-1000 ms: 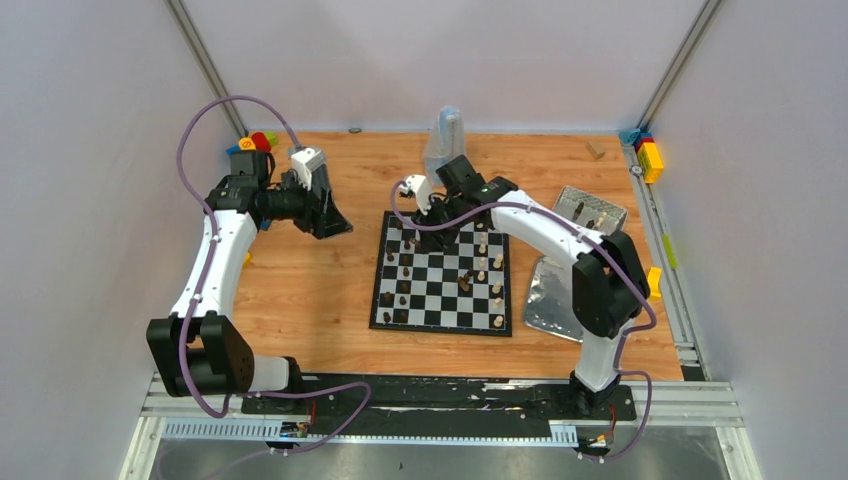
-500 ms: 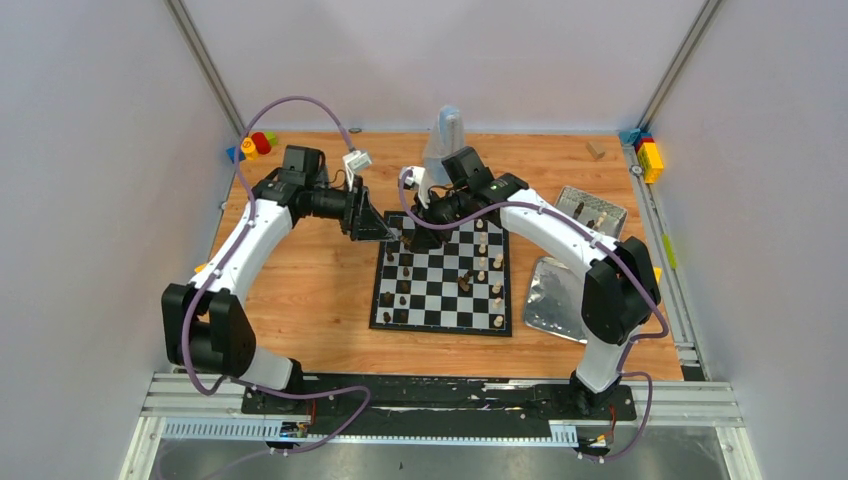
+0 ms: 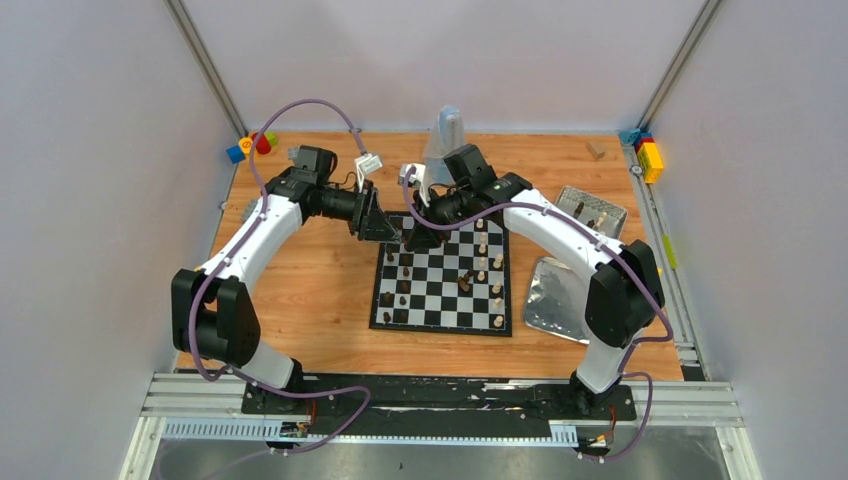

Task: Set up the chess pieces on the board
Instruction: Pick up the chess piece from the chessboard, then place the chess piece on the chessboard.

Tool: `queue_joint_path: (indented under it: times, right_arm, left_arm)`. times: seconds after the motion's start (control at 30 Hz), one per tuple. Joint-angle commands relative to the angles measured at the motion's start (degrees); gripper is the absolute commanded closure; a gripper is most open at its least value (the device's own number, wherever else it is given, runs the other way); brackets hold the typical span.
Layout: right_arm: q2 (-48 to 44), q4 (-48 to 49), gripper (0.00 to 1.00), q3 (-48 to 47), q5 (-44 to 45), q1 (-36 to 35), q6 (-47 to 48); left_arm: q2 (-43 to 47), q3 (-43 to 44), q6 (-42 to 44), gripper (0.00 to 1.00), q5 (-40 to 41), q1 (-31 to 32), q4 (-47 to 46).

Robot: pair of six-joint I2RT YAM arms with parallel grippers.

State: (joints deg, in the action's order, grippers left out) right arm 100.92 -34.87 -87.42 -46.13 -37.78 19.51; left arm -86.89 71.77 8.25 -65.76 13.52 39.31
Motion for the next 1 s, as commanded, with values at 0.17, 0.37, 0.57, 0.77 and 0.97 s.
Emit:
queue_joint_path:
  times: [0.17,0.37,0.57,0.77,0.97]
  right_arm:
    - [-3.1,2.53,0.94,-0.41,-2.04,0.25,-0.59]
    - [-2.97,2.55,0.94,-0.39,-1.95,0.26,-0.87]
    - [-2.97,2.62,0.94,-0.18,-2.04,0.25,-0.96]
    - [-3.1,2.58,0.93,0.04,-2.25,0.25,-1.01]
    - [-3.19,2.59,0.86,0.41,-2.12,0.25,-1.01]
  left_arm:
    - [-0.56,1.64,0.74,0.5,-1.17,1.25,-1.17]
    - [-0.85,1.87,0.94,0.57,-1.05,1.67,-0.91]
    - [-0.98,1.93,1.21,0.64,-0.97,2.08,-0.81]
    - [-1.7,2.09,1.36,0.71,-0.5,2.46,-0.81]
    - [-2.1,2.05,1.68,0.88,0.1,2.56,-0.73]
